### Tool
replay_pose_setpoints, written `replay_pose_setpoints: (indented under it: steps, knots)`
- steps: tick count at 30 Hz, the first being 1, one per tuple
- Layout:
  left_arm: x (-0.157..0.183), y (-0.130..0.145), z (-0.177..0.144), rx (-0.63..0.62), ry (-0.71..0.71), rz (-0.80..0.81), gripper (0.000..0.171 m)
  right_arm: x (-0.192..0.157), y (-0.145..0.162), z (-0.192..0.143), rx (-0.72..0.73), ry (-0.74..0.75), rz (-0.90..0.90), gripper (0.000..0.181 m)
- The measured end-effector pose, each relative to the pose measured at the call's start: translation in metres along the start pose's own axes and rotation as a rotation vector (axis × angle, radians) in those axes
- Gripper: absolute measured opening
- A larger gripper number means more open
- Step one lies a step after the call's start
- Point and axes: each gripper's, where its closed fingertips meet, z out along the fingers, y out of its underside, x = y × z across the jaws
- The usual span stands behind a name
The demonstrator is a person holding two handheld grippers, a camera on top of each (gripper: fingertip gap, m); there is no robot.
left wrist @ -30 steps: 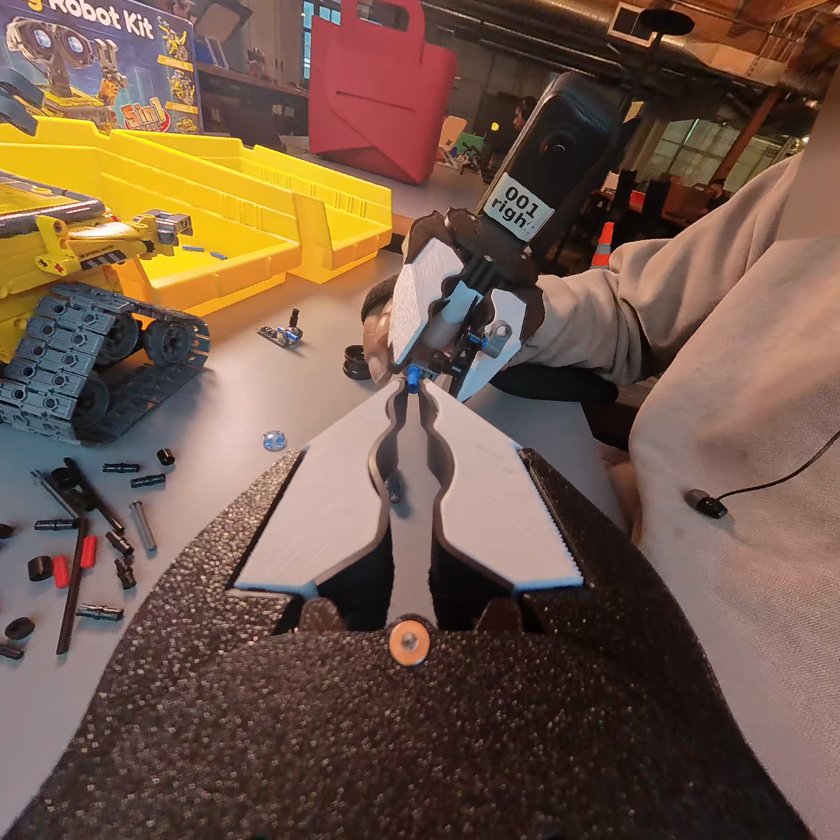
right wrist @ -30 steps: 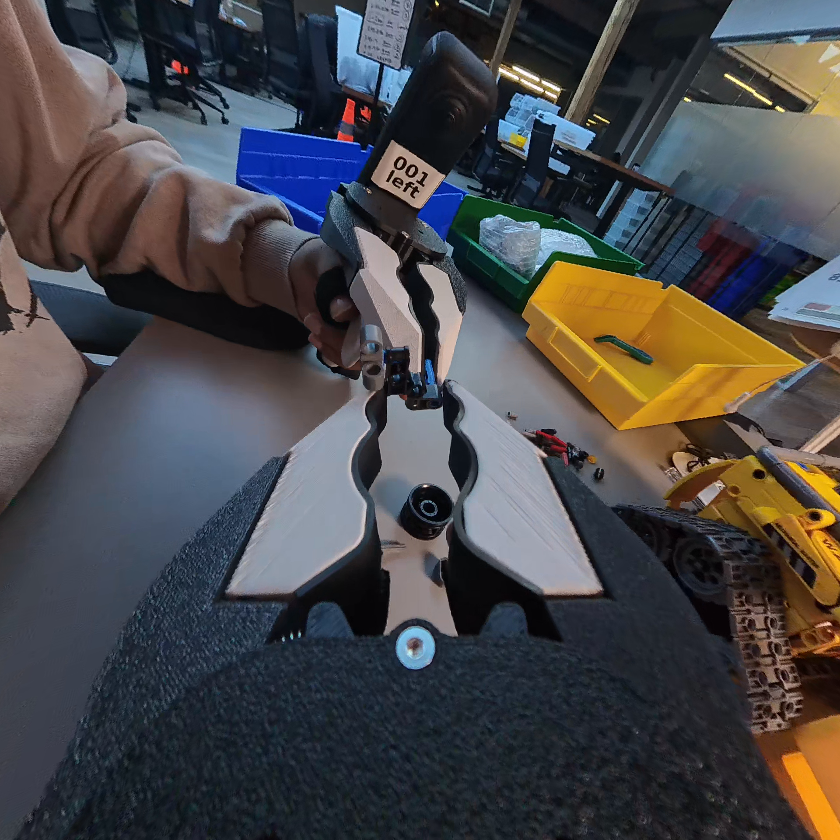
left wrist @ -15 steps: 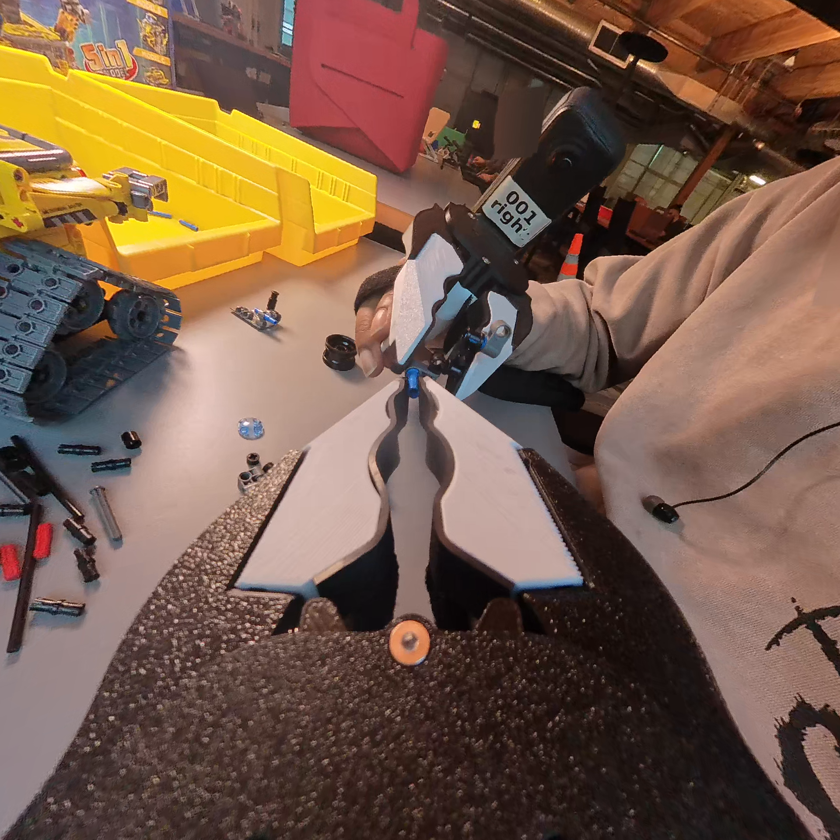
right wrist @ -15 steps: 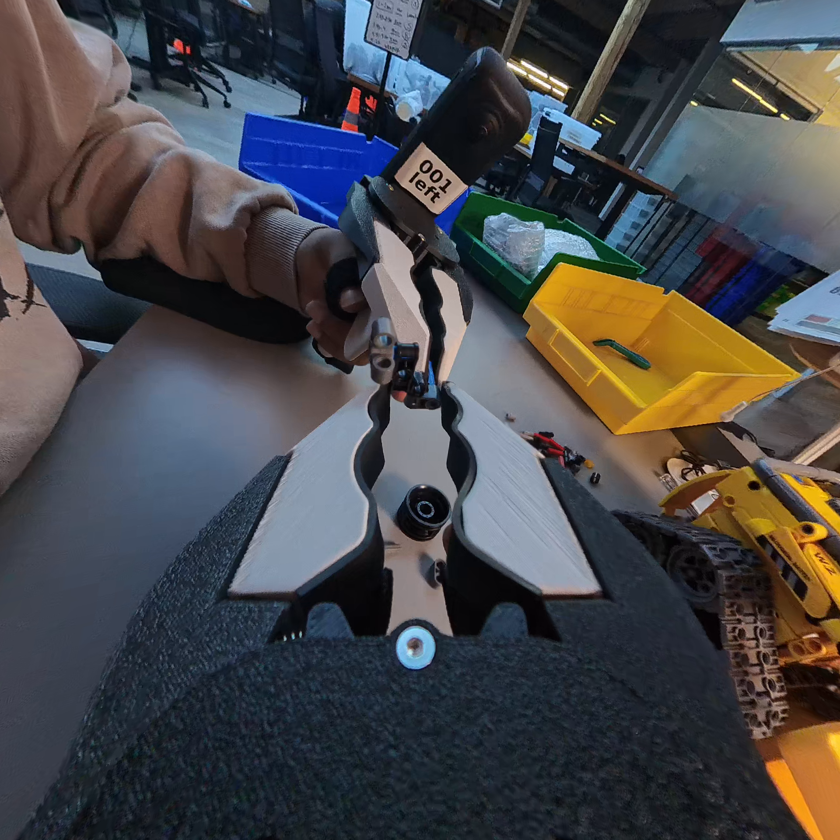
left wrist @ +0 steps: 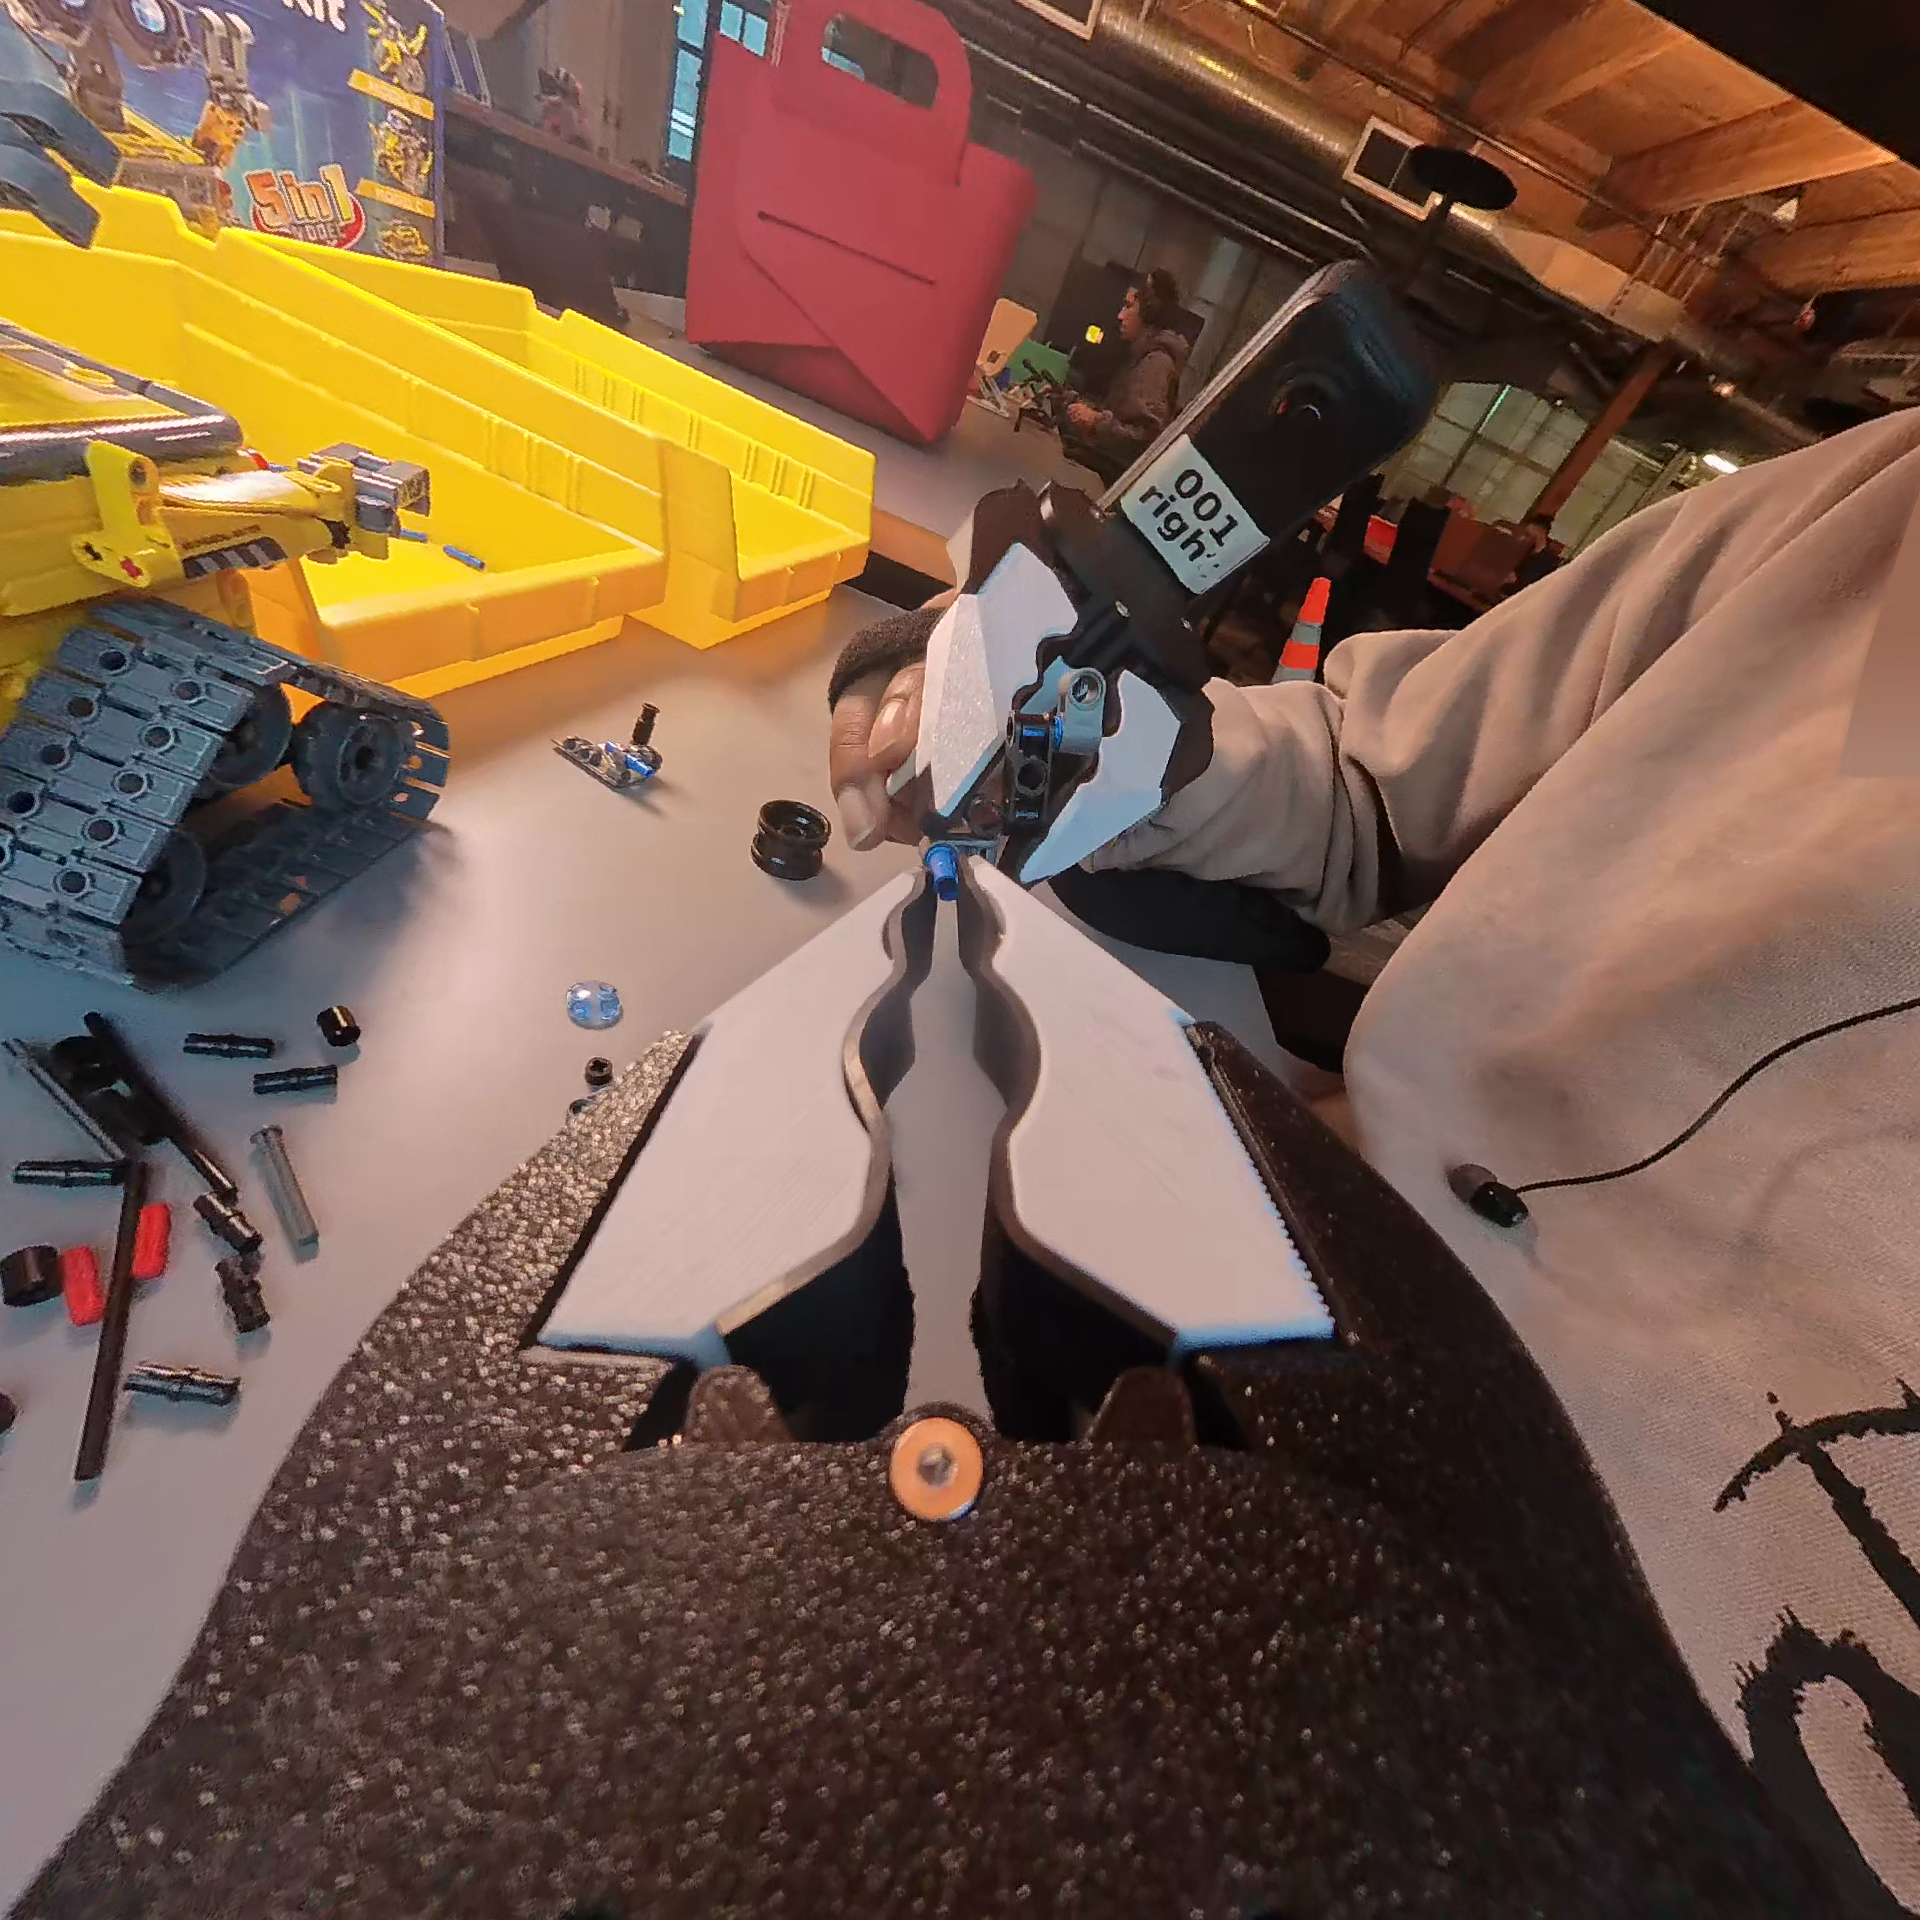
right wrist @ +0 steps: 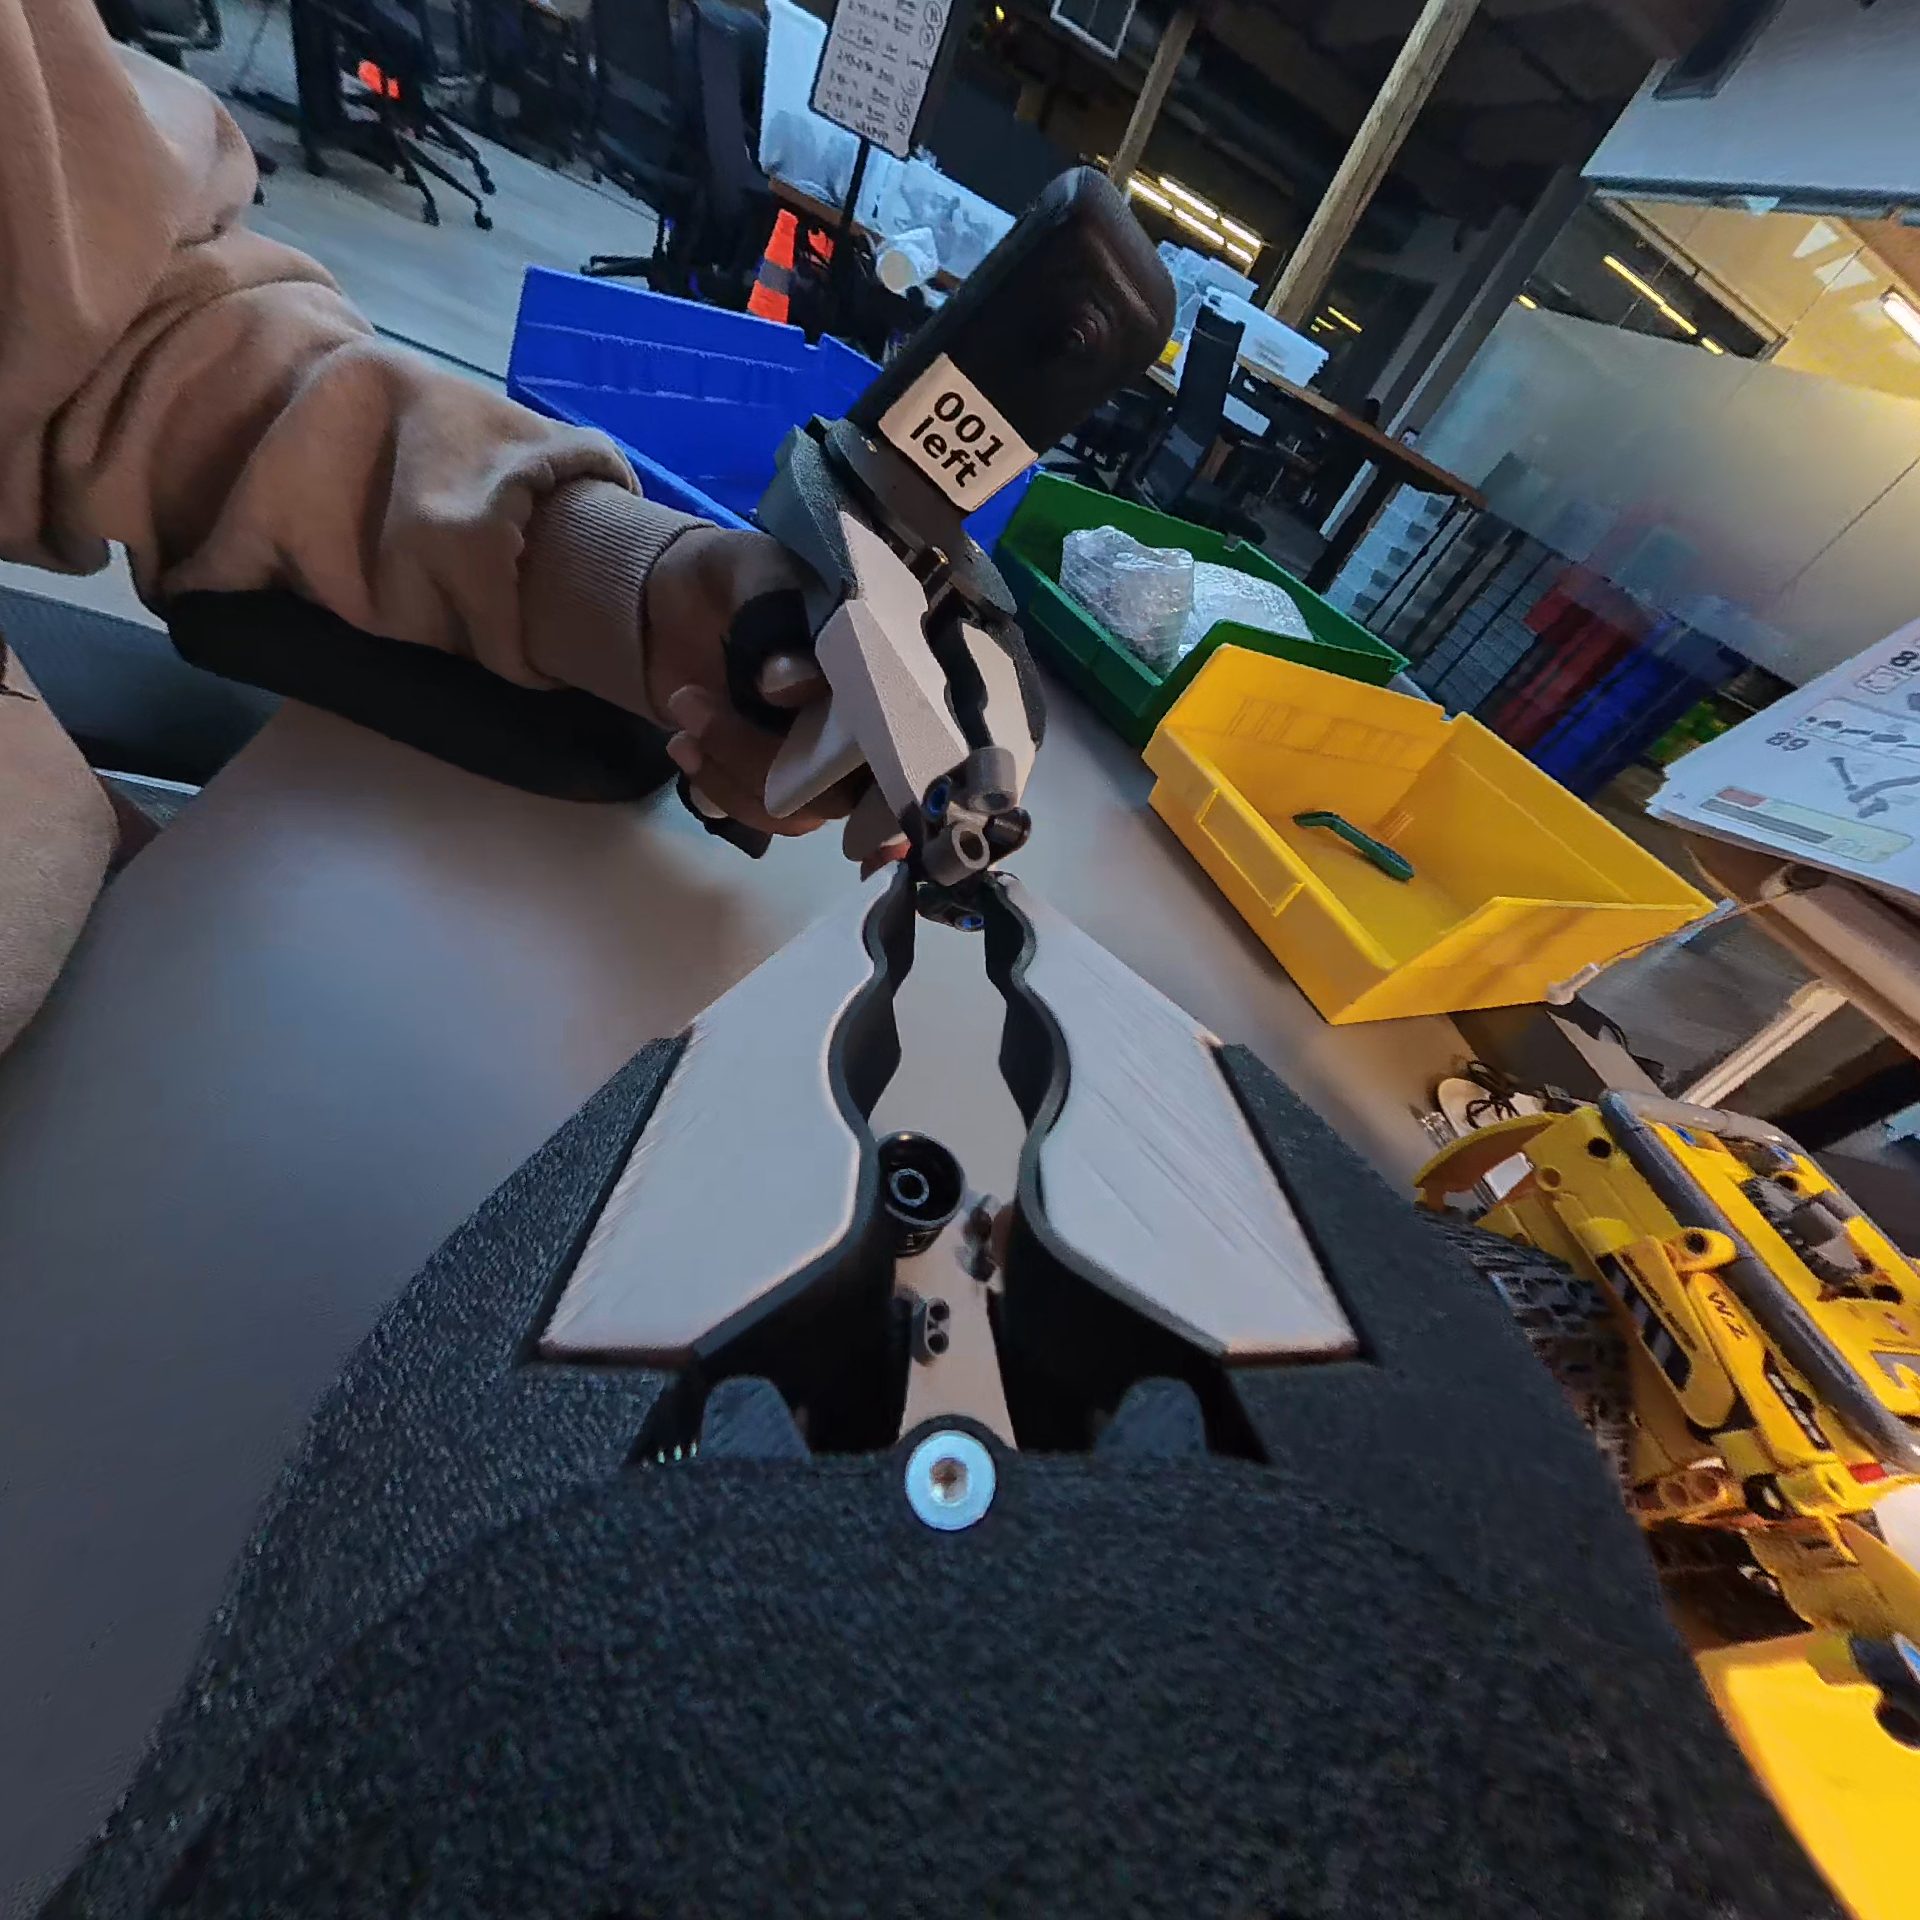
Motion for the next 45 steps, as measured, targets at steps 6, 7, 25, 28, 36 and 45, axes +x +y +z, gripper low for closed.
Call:
replay_pose_setpoints:
  steps: [6, 7, 25, 28, 36, 45]
  knots:
    - [0.002, 0.000, 0.000, -0.008, -0.009, 0.030, 0.004, -0.001, -0.002, -0.001, -0.009, 0.017, -0.049, 0.011]
    - [0.002, 0.001, -0.001, -0.015, -0.007, 0.035, 0.004, -0.002, -0.001, -0.001, -0.012, 0.010, -0.044, 0.011]
    - [0.002, 0.011, -0.002, 0.003, 0.041, 0.001, 0.005, -0.013, 0.004, 0.000, -0.085, 0.101, -0.325, 0.009]
    - [0.002, 0.005, -0.005, 0.040, 0.031, 0.020, 0.004, -0.005, 0.001, -0.004, -0.055, 0.124, -0.244, 0.018]
    - [0.012, 0.003, -0.003, 0.053, 0.069, 0.050, 0.004, -0.011, -0.001, -0.001, -0.018, 0.066, -0.136, 0.025]
    - [0.019, 0.009, 0.000, 0.020, 0.110, 0.030, 0.004, -0.019, -0.001, 0.001, -0.010, 0.019, -0.122, 0.014]
